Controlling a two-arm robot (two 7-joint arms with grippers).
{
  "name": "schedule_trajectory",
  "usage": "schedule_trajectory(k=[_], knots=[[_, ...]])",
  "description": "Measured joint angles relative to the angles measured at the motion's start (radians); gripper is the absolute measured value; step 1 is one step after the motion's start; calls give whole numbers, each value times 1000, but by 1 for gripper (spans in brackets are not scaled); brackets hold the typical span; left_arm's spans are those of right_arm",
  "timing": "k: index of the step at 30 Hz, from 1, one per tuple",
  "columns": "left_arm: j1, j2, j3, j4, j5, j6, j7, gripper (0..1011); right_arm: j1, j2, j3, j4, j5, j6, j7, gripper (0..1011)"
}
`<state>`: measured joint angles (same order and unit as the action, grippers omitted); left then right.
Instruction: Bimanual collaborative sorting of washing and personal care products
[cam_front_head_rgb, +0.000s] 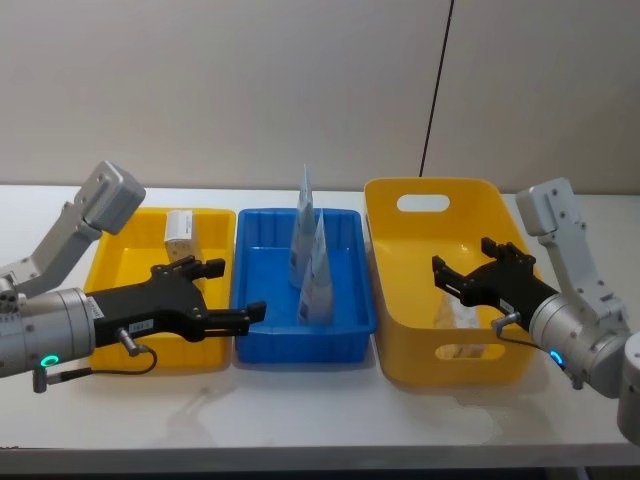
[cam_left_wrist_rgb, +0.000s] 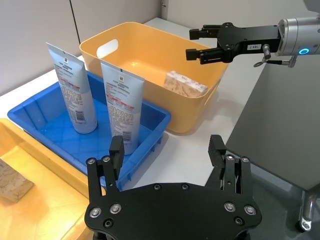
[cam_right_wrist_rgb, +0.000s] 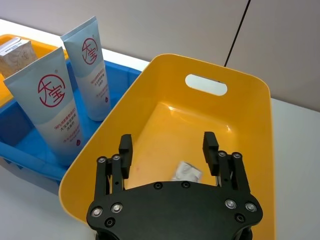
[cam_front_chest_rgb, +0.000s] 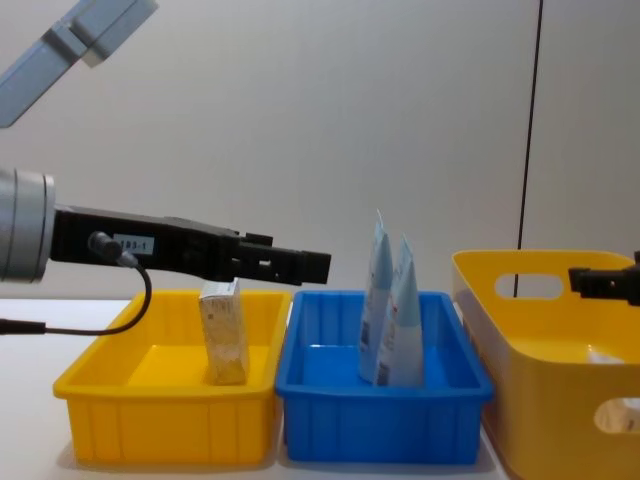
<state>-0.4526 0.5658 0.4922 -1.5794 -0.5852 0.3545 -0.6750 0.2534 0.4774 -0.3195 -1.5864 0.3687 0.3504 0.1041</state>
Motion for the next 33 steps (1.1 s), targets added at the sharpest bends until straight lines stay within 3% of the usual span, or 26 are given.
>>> schedule_trajectory(k=[5, 8, 18, 33], knots=[[0, 0, 0, 0, 0, 0, 0, 1003, 1, -1, 0, 1, -1, 1, -1, 968], [0, 0, 0, 0, 0, 0, 0, 1003, 1, -1, -1, 1, -1, 2, -1, 1002], [0, 0, 0, 0, 0, 0, 0, 1003, 1, -8, 3, -8, 4, 8, 2, 1002], [0, 0, 0, 0, 0, 0, 0, 1003, 13, -59, -2, -80, 45, 62, 27, 1002]])
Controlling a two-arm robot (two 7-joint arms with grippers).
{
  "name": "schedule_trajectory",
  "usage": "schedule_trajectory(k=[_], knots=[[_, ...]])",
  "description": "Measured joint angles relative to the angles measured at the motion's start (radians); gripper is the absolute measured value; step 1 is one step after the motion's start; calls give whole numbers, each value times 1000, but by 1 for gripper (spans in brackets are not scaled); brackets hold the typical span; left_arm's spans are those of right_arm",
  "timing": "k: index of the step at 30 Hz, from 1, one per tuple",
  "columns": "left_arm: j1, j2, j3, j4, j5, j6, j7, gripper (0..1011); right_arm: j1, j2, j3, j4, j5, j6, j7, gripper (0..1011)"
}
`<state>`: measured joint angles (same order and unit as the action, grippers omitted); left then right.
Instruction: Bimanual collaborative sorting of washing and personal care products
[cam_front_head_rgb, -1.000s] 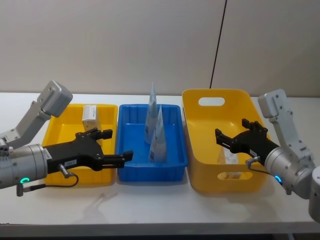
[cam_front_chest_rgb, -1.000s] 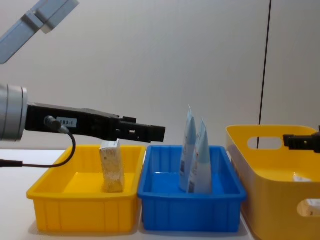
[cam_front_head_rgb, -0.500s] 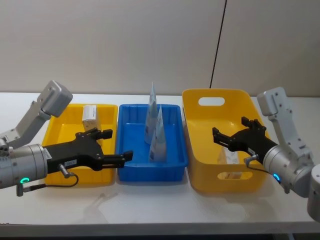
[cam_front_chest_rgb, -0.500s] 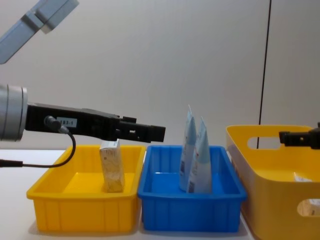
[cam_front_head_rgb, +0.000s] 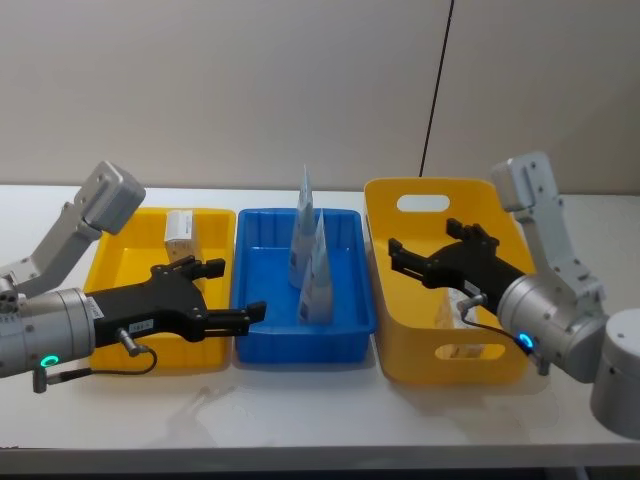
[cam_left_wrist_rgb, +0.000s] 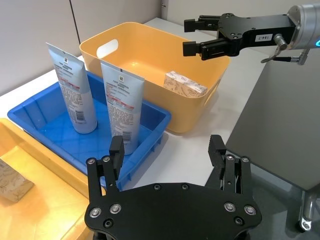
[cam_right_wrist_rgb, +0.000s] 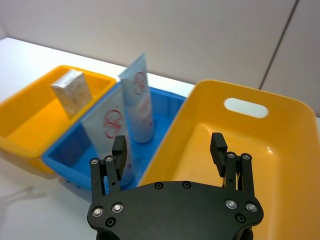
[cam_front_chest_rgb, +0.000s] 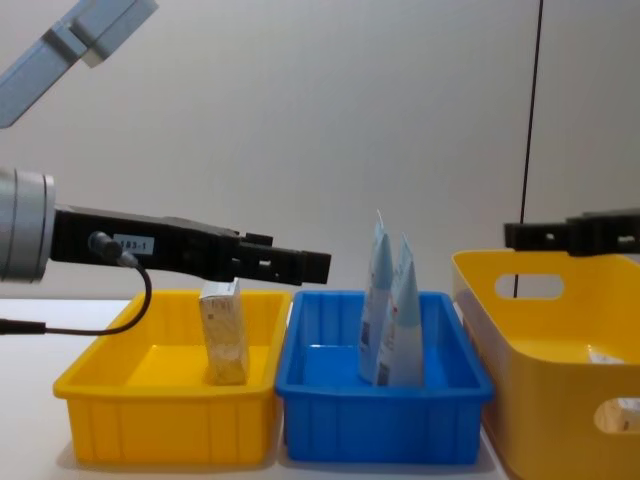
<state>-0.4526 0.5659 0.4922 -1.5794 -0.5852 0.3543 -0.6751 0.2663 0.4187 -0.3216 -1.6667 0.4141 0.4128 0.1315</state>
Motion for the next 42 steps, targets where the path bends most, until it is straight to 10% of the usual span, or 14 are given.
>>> schedule_trajectory(k=[19, 42], knots=[[0, 0, 0, 0, 0, 0, 0, 1003, 41, -66, -49, -26, 10, 75, 20, 1002], [0, 0, 0, 0, 0, 0, 0, 1003, 139, -154, -128, 128, -72, 59, 10, 1002]])
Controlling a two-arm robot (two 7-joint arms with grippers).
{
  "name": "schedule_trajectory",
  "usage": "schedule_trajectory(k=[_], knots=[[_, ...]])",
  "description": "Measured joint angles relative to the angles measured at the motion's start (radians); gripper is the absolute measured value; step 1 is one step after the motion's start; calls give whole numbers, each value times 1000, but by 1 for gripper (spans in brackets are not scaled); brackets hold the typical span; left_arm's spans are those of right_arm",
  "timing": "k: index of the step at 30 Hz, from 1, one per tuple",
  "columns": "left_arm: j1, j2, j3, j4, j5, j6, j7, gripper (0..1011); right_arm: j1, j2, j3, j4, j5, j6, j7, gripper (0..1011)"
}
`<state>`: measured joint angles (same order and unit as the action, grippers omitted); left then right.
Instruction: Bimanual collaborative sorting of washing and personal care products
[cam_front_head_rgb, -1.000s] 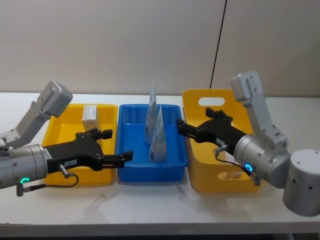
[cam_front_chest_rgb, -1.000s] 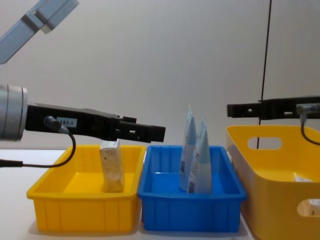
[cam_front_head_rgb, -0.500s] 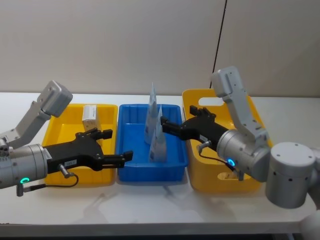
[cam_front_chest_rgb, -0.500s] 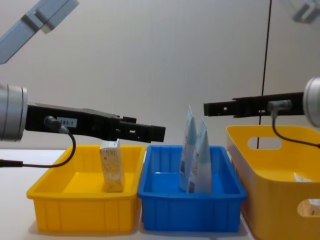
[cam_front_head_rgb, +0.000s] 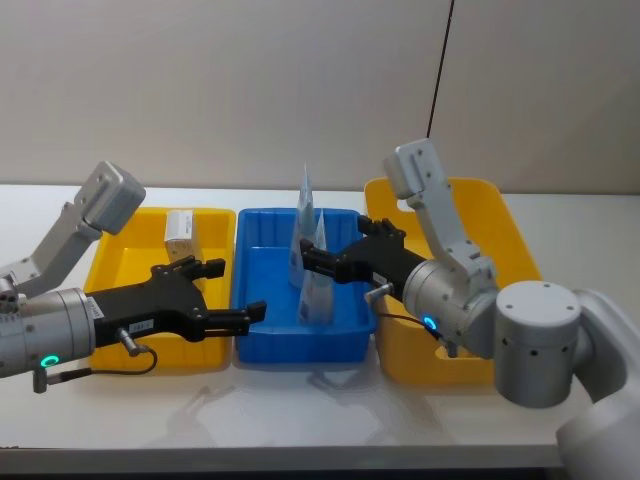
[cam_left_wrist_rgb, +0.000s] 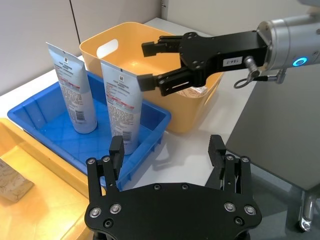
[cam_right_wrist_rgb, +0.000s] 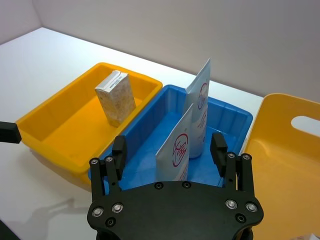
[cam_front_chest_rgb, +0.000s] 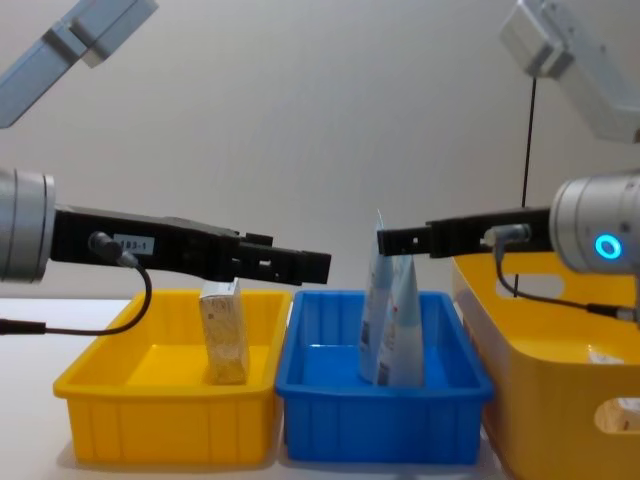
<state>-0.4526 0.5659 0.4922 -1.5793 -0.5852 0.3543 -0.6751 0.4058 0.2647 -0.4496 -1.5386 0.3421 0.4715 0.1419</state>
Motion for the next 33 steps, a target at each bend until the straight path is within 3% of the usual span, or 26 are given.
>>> schedule_trajectory(k=[18, 33], knots=[[0, 0, 0, 0, 0, 0, 0, 1003, 34, -74, -19, 115, -39, -24, -38, 1002], [0, 0, 0, 0, 0, 0, 0, 1003, 51, -106, -29, 176, -70, -61, -50, 1002]])
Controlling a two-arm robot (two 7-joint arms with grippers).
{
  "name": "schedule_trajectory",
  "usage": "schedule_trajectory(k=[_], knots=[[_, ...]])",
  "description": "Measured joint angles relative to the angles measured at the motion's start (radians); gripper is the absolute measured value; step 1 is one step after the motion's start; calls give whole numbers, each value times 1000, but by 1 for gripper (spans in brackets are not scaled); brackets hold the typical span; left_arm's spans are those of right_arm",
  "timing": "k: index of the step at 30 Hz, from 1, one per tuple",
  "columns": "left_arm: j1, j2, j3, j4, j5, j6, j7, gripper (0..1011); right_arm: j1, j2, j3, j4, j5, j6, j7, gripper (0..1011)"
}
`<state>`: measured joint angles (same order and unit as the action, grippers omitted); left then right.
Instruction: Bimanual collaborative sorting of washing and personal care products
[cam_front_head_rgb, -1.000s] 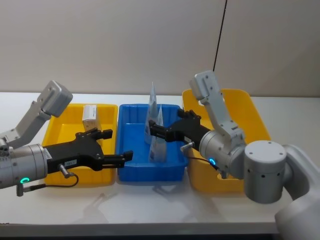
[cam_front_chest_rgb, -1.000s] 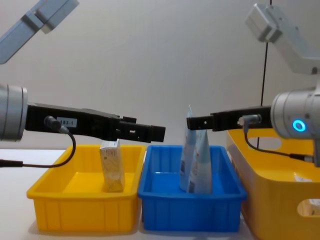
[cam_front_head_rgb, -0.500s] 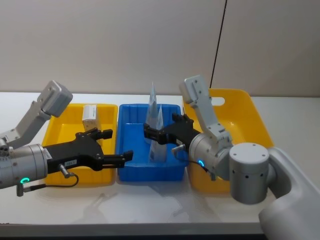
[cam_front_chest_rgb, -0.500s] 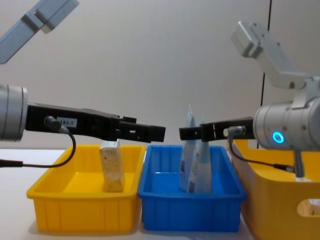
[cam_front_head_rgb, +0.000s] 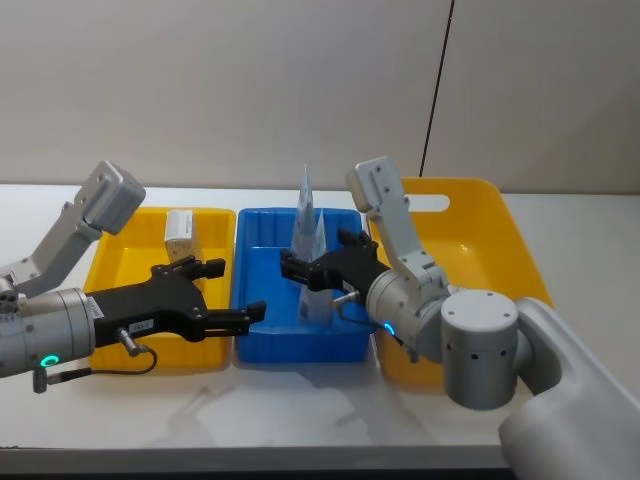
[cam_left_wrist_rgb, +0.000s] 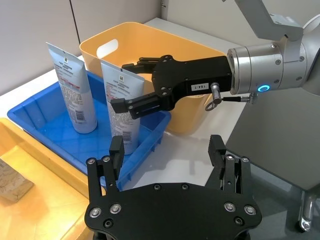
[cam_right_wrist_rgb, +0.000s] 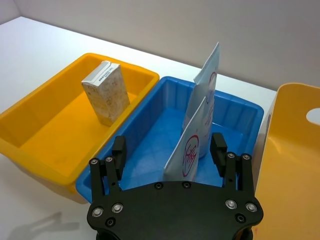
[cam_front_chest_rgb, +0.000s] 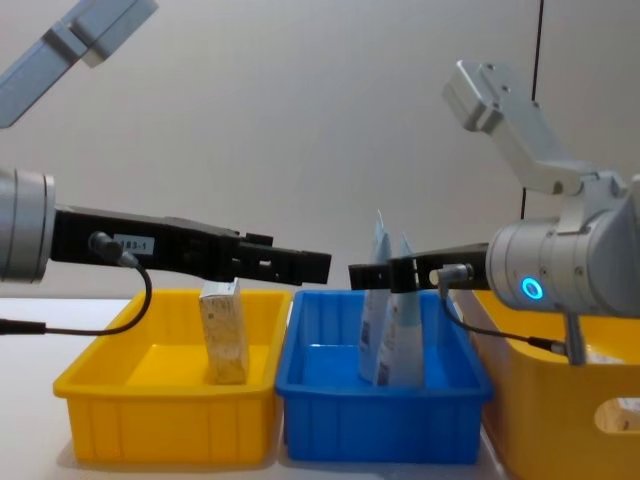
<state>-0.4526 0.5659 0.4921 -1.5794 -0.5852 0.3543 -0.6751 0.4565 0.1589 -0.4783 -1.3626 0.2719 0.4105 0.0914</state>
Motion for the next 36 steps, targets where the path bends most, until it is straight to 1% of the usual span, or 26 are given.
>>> schedule_trajectory(k=[5, 8, 9, 12, 15, 16, 18, 20, 21, 24, 25, 26, 28, 30, 32, 33, 34, 35, 36], knots=[[0, 0, 0, 0, 0, 0, 0, 1003, 3, -5, -3, 12, -9, -11, 0, 1002], [0, 0, 0, 0, 0, 0, 0, 1003, 4, -7, -4, 17, -12, -16, -1, 960], [0, 0, 0, 0, 0, 0, 0, 1003, 4, -8, -4, 18, -13, -17, -1, 925], [0, 0, 0, 0, 0, 0, 0, 1003, 6, -10, -5, 23, -17, -21, -1, 878], [0, 0, 0, 0, 0, 0, 0, 1003, 6, -11, -6, 26, -19, -24, -1, 760], [0, 0, 0, 0, 0, 0, 0, 1003, 6, -12, -6, 26, -20, -25, -1, 749], [0, 0, 0, 0, 0, 0, 0, 1003, 7, -12, -6, 28, -21, -26, -1, 662], [0, 0, 0, 0, 0, 0, 0, 1003, 7, -12, -6, 29, -22, -27, -1, 624], [0, 0, 0, 0, 0, 0, 0, 1003, 7, -13, -6, 29, -22, -27, -1, 563], [0, 0, 0, 0, 0, 0, 0, 1003, 7, -13, -7, 31, -23, -28, -1, 502], [0, 0, 0, 0, 0, 0, 0, 1003, 7, -13, -7, 31, -24, -29, -1, 441], [0, 0, 0, 0, 0, 0, 0, 1003, 8, -14, -7, 31, -24, -29, -1, 421], [0, 0, 0, 0, 0, 0, 0, 1003, 8, -14, -7, 32, -24, -30, -1, 339], [0, 0, 0, 0, 0, 0, 0, 1003, 8, -14, -8, 32, -24, -30, -1, 294], [0, 0, 0, 0, 0, 0, 0, 1003, 8, -14, -8, 33, -25, -31, -1, 213], [0, 0, 0, 0, 0, 0, 0, 1003, 8, -14, -8, 33, -25, -31, -1, 197], [0, 0, 0, 0, 0, 0, 0, 1003, 8, -14, -8, 33, -25, -31, -1, 153], [0, 0, 0, 0, 0, 0, 0, 1003, 8, -14, -8, 33, -25, -31, -1, 142], [0, 0, 0, 0, 0, 0, 0, 1003, 9, -15, -8, 34, -25, -31, -1, 105]])
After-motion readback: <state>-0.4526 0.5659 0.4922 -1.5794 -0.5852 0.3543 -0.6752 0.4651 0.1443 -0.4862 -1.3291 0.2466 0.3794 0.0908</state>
